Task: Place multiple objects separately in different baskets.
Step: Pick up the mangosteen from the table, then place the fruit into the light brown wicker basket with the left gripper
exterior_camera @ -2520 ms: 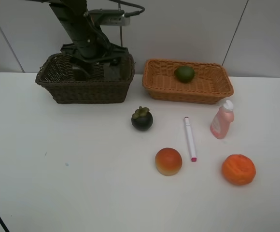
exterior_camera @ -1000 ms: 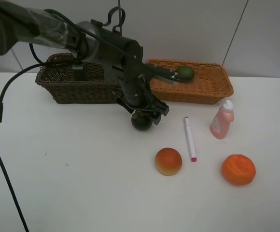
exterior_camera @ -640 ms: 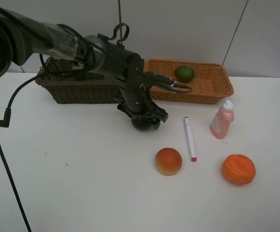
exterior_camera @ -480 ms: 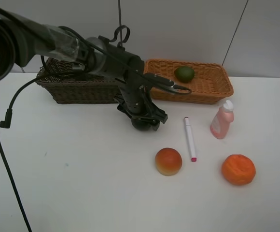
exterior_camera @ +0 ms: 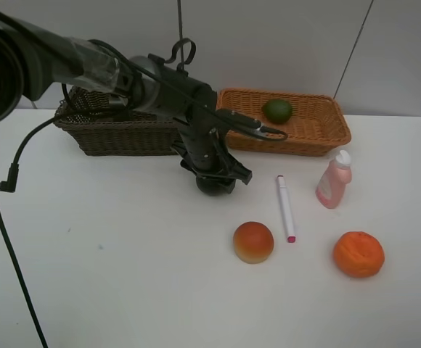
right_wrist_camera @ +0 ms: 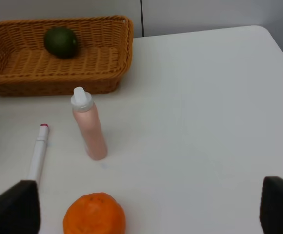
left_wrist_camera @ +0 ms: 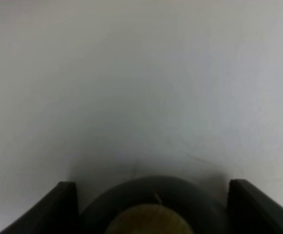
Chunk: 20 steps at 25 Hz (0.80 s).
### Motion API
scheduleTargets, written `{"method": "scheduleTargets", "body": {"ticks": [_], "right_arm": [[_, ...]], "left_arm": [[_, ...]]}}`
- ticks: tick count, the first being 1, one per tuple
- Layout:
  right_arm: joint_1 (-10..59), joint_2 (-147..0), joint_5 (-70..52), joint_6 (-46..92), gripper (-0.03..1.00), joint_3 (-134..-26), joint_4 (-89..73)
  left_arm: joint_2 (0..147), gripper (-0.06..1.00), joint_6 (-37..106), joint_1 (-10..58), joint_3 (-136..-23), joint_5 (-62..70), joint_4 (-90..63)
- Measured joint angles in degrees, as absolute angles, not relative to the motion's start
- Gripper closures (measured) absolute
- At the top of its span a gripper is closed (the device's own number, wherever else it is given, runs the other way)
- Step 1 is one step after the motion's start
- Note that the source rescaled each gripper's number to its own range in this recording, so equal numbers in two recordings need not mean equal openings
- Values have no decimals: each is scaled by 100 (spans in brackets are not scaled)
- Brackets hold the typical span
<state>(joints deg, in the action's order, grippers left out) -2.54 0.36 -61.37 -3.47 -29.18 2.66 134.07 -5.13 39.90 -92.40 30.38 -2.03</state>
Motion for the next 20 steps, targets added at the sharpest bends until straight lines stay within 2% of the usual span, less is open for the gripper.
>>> {"method": "scheduleTargets", "body": {"ticks": [10, 15, 20], "right_arm": [[-254, 36, -6137, -347, -3, -2918, 266], [-254, 36, -6137, -347, -3, -2918, 266], [-254, 36, -6137, -347, -3, -2918, 266]], "left_arm": [[12669, 40, -532, 3996, -9240, 3059, -225], [12231, 40, -577, 3996, -9240, 1820, -245], [12417, 40, -596, 3996, -9240, 252, -252]]}}
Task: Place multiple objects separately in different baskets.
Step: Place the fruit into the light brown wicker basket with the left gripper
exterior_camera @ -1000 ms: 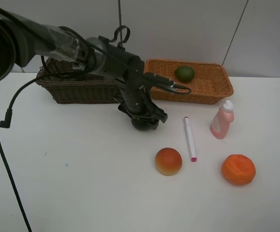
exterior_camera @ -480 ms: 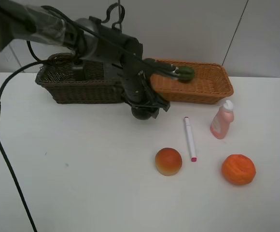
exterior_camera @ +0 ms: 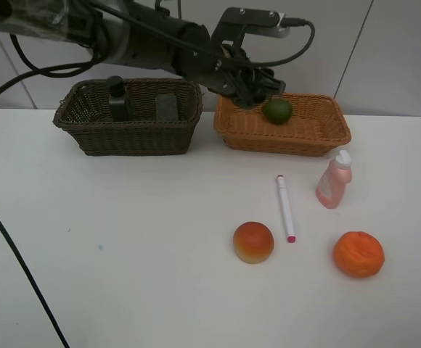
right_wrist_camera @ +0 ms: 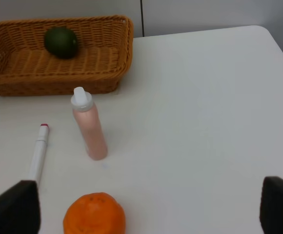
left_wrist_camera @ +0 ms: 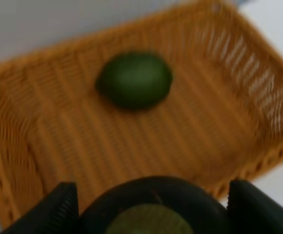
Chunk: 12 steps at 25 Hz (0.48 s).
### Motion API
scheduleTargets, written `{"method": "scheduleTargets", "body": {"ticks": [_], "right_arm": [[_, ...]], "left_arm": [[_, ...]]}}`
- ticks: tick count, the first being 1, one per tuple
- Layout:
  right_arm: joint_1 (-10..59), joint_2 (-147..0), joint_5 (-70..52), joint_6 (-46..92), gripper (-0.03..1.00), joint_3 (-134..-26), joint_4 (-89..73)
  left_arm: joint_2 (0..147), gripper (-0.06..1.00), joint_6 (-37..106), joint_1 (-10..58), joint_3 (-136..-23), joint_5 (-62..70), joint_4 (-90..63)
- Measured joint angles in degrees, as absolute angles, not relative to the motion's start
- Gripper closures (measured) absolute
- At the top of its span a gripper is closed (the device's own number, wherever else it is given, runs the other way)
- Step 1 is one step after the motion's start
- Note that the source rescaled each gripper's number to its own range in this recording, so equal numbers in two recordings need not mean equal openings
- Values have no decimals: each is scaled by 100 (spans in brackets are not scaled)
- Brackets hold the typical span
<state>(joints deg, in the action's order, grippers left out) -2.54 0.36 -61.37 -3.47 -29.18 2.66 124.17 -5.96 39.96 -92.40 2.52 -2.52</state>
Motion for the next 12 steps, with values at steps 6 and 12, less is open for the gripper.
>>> {"method": "scheduleTargets", "body": {"ticks": [6, 12], "right_arm": [[-254, 36, -6137, -347, -3, -2918, 266], [-254, 36, -6137, -347, -3, -2918, 266]], "left_arm": [[12950, 40, -529, 3954, -9240, -1031, -246], [13205, 40, -481, 3616, -9235, -1320, -246]]}}
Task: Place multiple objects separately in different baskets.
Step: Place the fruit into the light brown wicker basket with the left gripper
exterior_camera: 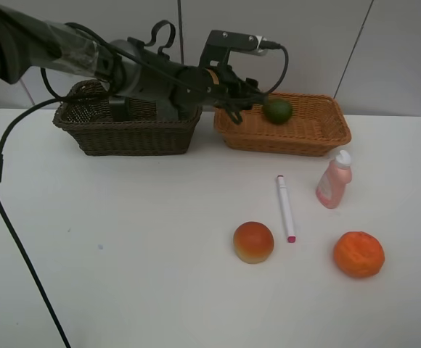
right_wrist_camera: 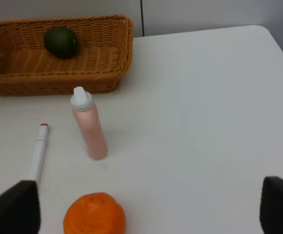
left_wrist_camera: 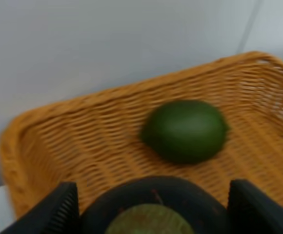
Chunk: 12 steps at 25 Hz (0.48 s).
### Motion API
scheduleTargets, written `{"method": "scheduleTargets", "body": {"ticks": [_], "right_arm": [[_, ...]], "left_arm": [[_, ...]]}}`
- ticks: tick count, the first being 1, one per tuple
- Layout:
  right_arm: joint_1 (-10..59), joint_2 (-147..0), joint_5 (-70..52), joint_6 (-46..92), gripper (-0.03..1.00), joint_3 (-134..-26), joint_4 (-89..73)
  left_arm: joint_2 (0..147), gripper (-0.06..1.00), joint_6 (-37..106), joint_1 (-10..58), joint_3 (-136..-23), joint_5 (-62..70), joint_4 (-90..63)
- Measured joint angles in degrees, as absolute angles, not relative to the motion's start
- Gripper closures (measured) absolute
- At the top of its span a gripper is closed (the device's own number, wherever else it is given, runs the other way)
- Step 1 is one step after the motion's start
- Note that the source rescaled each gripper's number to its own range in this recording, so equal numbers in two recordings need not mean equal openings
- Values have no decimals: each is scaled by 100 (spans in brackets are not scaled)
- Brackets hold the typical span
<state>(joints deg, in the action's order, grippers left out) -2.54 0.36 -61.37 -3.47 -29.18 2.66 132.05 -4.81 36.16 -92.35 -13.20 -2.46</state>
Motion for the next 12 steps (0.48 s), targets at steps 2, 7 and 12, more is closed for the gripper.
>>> {"method": "scheduleTargets", "body": {"ticks": [2, 7, 12], "right_arm": [[-254, 36, -6137, -347, -3, -2918, 266], [-254, 36, -6137, -347, -3, -2918, 266], [-254, 36, -6137, -347, -3, -2918, 266]], "left_arm": [[13248, 28, -475, 3536, -9235, -1414, -246], [13254, -2, -469, 3502, -9235, -1419, -246], [13232, -3, -469, 3502, -9235, -1389, -246]]}}
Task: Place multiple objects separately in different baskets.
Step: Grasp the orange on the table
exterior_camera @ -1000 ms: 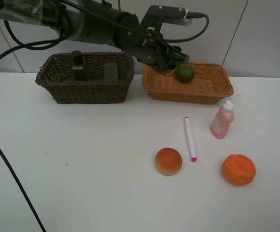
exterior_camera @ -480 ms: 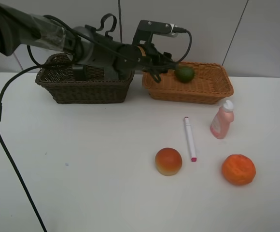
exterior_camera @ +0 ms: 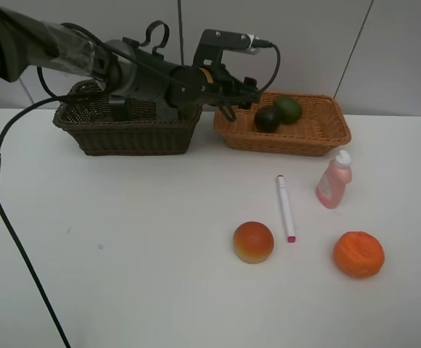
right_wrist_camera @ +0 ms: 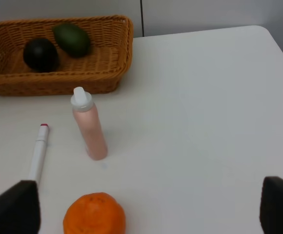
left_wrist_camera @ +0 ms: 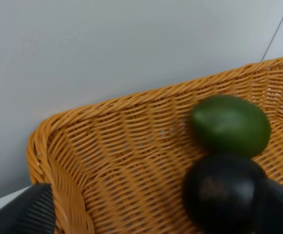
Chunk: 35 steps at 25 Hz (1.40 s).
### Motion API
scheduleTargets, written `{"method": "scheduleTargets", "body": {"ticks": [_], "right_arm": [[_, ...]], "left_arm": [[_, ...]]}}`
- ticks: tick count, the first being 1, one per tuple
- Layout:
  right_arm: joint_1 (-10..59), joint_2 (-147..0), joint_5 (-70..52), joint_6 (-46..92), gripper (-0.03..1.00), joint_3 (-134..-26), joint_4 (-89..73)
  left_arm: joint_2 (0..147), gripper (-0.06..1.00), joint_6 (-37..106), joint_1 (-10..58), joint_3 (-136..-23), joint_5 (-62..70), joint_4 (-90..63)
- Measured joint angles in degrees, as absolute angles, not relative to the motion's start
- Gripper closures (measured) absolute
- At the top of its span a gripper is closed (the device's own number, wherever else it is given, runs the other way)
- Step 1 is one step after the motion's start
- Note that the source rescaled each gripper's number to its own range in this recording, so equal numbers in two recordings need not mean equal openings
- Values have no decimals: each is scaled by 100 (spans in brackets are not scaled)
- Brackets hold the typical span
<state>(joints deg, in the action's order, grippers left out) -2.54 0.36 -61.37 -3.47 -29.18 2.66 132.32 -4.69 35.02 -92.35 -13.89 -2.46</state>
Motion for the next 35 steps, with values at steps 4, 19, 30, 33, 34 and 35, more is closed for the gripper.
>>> {"method": "scheduleTargets", "body": {"ticks": [4, 19, 30, 33, 34, 35], "right_arm": [[-254, 36, -6137, -347, -3, -2918, 266], [-254, 36, -6137, -347, -3, -2918, 266], [-254, 36, -6137, -347, -3, -2918, 266], [-254, 36, -6137, -347, -3, -2918, 266], [-254, 36, -6137, -347, -3, -2918, 266], [-254, 36, -6137, -347, -3, -2918, 266]], "left_arm": [[12829, -3, -469, 3502, -9235, -709, -246], [11259, -4, -1598, 2640, -9349, 6148, -479], [10889, -4, -1484, 831, -8770, 6875, -56], [10352, -4, -1342, 564, -7991, 6880, -56], [10127, -4, -1286, 534, -7651, 6882, -56], [9804, -4, -1281, 528, -7356, 6882, -56]]}}
